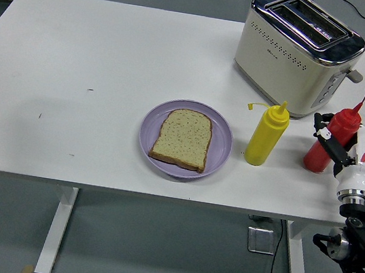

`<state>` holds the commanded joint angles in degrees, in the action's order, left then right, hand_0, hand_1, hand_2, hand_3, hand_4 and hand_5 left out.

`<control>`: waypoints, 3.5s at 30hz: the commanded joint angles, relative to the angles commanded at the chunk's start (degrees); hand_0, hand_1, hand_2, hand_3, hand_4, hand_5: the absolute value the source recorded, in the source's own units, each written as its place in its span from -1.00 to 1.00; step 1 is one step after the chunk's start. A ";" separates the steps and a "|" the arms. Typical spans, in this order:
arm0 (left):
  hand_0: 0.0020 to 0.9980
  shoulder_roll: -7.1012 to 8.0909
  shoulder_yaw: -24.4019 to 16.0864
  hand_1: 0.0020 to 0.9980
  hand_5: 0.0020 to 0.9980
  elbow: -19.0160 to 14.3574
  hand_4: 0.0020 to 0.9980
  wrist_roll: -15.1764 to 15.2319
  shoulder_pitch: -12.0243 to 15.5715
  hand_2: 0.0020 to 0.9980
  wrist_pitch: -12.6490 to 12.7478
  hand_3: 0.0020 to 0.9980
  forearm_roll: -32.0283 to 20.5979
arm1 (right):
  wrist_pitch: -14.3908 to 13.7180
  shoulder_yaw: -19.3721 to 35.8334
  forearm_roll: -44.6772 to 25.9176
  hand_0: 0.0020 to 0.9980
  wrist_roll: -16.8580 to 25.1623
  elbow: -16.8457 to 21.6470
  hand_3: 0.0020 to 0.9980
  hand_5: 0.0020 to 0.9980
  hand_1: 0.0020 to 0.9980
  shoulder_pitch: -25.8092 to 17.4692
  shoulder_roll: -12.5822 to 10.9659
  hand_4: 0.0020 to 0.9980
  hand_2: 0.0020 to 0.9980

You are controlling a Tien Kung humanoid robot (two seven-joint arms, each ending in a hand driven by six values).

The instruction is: Pick up the cup,pour liquid into bread,place the cup on the desk

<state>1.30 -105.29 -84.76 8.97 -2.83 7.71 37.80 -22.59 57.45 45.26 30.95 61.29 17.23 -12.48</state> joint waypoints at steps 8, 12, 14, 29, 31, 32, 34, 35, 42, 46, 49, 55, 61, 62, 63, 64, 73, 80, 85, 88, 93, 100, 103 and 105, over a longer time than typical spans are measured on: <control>0.44 -0.01 0.01 0.48 1.00 -0.02 0.30 0.02 -0.05 0.48 -0.01 0.35 -0.01 | -0.11 -0.09 2.01 -0.17 -0.40 0.54 -0.08 -0.51 -0.07 -1.13 -0.39 0.62 -0.07; 0.44 0.00 -0.06 0.48 1.00 -0.02 0.30 0.05 -0.03 0.48 0.02 0.34 -0.01 | -0.06 0.02 2.56 -0.03 -0.68 0.83 0.06 -0.51 0.06 -1.82 -0.68 0.63 0.04; 0.44 -0.01 -0.07 0.48 1.00 -0.03 0.30 0.06 -0.02 0.48 0.03 0.34 -0.01 | -0.05 0.04 2.69 -0.03 -0.80 0.82 0.06 -0.51 0.06 -2.02 -0.76 0.63 0.04; 0.44 0.00 -0.03 0.48 1.00 -0.10 0.30 0.09 -0.15 0.48 0.03 0.34 -0.02 | -0.43 1.10 5.14 0.57 -1.51 0.24 0.68 -0.52 0.47 -2.43 -1.08 0.67 0.43; 0.44 0.00 -0.05 0.48 1.00 -0.10 0.30 0.10 -0.16 0.48 0.05 0.34 -0.02 | -0.49 1.21 5.35 0.57 -1.51 0.35 0.68 -0.52 0.47 -2.51 -1.12 0.67 0.43; 0.44 0.01 -0.04 0.48 1.00 -0.09 0.30 0.10 -0.15 0.48 0.05 0.34 -0.02 | -0.49 1.21 5.58 0.57 -1.56 0.48 0.68 -0.52 0.47 -2.59 -1.17 0.67 0.43; 0.44 0.01 -0.04 0.48 1.00 -0.10 0.30 0.11 -0.16 0.48 0.05 0.34 -0.03 | -0.45 1.21 5.72 0.57 -1.61 0.58 0.68 -0.52 0.47 -2.68 -1.23 0.67 0.43; 0.44 0.01 -0.04 0.48 1.00 -0.10 0.30 0.11 -0.16 0.48 0.04 0.34 -0.03 | -0.41 1.22 5.77 0.67 -1.63 0.62 0.72 -0.52 0.52 -2.73 -1.26 0.68 0.49; 0.44 0.02 -0.06 0.48 1.00 -0.09 0.30 0.12 -0.18 0.48 0.06 0.34 -0.01 | -0.21 1.39 6.82 0.71 -1.87 1.70 0.83 -0.50 0.57 -3.66 -1.74 0.70 0.57; 0.44 0.03 -0.04 0.48 1.00 -0.09 0.30 0.12 -0.27 0.48 0.05 0.34 0.01 | -0.03 1.77 7.27 0.71 -2.10 2.21 0.83 -0.50 0.57 -4.13 -1.79 0.70 0.57; 0.44 0.04 -0.01 0.48 1.00 -0.08 0.30 0.12 -0.29 0.48 0.05 0.35 0.01 | 0.41 2.20 7.58 0.82 -2.31 2.54 1.00 -0.51 0.68 -4.59 -1.84 0.72 0.77; 0.44 0.05 -0.07 0.48 1.00 -0.06 0.30 0.15 -0.29 0.48 0.06 0.35 0.02 | 1.47 3.25 8.50 0.91 -2.65 3.23 1.00 -0.52 0.78 -5.57 -2.26 0.75 0.96; 0.44 0.06 -0.05 0.48 1.00 -0.05 0.30 0.16 -0.33 0.48 0.07 0.35 0.02 | 3.07 4.84 10.43 0.95 -3.45 6.04 1.00 -0.52 0.82 -7.64 -3.03 0.75 1.00; 0.44 0.07 -0.04 0.48 1.00 -0.07 0.30 0.16 -0.34 0.48 0.06 0.35 0.04 | 3.34 5.16 10.75 0.95 -3.63 6.66 1.00 -0.52 0.82 -8.10 -3.20 0.75 1.00; 0.44 0.08 -0.02 0.48 1.00 -0.07 0.30 0.15 -0.35 0.48 0.06 0.35 0.04 | 3.65 5.51 11.09 0.95 -3.81 7.61 1.00 -0.52 0.82 -8.79 -3.52 0.75 1.00; 0.44 0.09 -0.02 0.48 1.00 -0.06 0.30 0.15 -0.35 0.48 0.06 0.35 0.05 | 3.75 5.62 11.20 0.95 -3.87 7.93 1.00 -0.52 0.82 -9.01 -3.62 0.75 1.00; 0.44 0.15 0.08 0.48 1.00 -0.10 0.30 0.15 -0.41 0.48 0.06 0.35 0.07 | 4.23 9.06 12.15 0.97 -4.34 13.30 1.00 -0.50 0.85 -13.94 -4.99 0.78 1.00; 0.44 0.22 0.15 0.48 1.00 -0.09 0.30 0.15 -0.44 0.48 0.07 0.34 0.06 | 4.75 11.20 12.82 0.97 -4.86 16.73 1.00 -0.50 0.86 -17.62 -5.82 0.79 1.00; 0.44 0.33 0.33 0.48 1.00 -0.10 0.30 0.14 -0.50 0.48 0.06 0.34 0.10 | 4.99 13.95 12.72 0.97 -4.93 19.65 1.00 -0.48 0.87 -21.16 -6.17 0.82 1.00; 0.44 0.39 0.33 0.48 1.00 -0.12 0.30 0.14 -0.49 0.48 0.09 0.34 0.09 | 4.52 15.23 11.22 0.97 -4.32 20.89 1.00 -0.48 0.87 -22.73 -6.33 0.82 1.00; 0.44 0.49 0.45 0.48 1.00 -0.17 0.30 0.15 -0.48 0.48 0.09 0.34 0.08 | 3.66 18.46 5.85 0.91 -2.44 22.99 1.00 -0.49 0.82 -24.97 -6.51 0.82 0.94; 0.44 0.50 0.60 0.48 1.00 -0.17 0.30 0.14 -0.40 0.48 0.09 0.35 0.09 | 6.36 22.06 -3.67 0.78 -3.07 24.18 0.92 -0.57 0.68 -25.23 -6.73 0.72 0.81; 0.44 0.48 0.60 0.48 1.00 -0.16 0.30 0.14 -0.37 0.48 0.09 0.34 0.08 | 8.79 23.04 -10.10 0.63 -4.08 23.88 0.66 -0.80 0.53 -24.77 -6.76 0.45 0.57; 0.44 0.48 0.63 0.48 1.00 -0.17 0.30 0.13 -0.39 0.48 0.09 0.34 0.08 | 10.27 23.82 -14.73 0.63 -4.65 23.65 0.66 -0.80 0.53 -24.42 -6.61 0.45 0.57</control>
<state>1.77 -104.65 -84.93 9.10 -3.22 7.80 37.88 -12.32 81.27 30.53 26.30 84.94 -7.19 -19.10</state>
